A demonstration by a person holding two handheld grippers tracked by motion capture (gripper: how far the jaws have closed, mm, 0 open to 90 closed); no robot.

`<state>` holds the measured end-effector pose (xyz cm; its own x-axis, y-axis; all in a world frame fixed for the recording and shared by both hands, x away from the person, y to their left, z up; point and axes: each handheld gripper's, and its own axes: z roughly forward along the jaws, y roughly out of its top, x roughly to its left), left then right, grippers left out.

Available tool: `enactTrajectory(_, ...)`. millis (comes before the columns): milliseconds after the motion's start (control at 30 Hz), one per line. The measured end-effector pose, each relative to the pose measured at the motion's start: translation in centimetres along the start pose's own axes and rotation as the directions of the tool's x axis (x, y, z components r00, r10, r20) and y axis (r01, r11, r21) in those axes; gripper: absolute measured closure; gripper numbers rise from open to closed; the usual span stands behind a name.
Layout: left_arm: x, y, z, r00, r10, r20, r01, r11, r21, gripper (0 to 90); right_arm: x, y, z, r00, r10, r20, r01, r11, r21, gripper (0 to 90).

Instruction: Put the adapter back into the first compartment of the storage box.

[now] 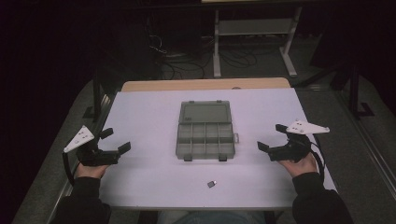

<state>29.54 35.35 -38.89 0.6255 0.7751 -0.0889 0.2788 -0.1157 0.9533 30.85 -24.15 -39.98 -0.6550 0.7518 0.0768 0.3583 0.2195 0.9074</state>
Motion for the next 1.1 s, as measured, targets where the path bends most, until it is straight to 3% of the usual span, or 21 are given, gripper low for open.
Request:
enactTrajectory(133, -0.2, 0.6, 0.0, 0.9999, 0.012, 0.006, -0.012, 0.9999, -0.003, 0.6, 0.0, 0.0, 0.0, 1.0000, 0.003, -0.001, -0.003, 1.000, 0.003, 0.0)
enactTrajectory(367, -1.2, 2.3, 0.6, 0.9971, 0.051, 0.057, -0.052, 0.9984, 0.024, 1.6, 0.0, 0.0, 0.0, 1.0000, 0.001, -0.001, -0.001, 1.000, 0.007, 0.0)
enactTrajectory(667, -2.6, 4.3, 1.8, 0.9894, 0.102, 0.104, -0.108, 0.9923, 0.060, 1.4, 0.1, 0.0, 0.0, 1.0000, 0.001, 0.002, -0.001, 1.000, 0.006, 0.0)
enactTrajectory(800, -3.5, 5.2, 2.4, 0.9824, 0.130, 0.134, -0.141, 0.9867, 0.080, 1.4, 0.1, 0.0, 0.0, 1.0000, 0.002, 0.001, -0.002, 1.000, 0.007, 0.0)
enactTrajectory(1100, -4.7, 6.0, 3.3, 0.9731, 0.139, 0.184, -0.162, 0.9798, 0.117, 1.4, 0.1, 0.0, 0.0, 1.0000, 0.000, 0.001, 0.000, 1.000, 0.008, 0.0)
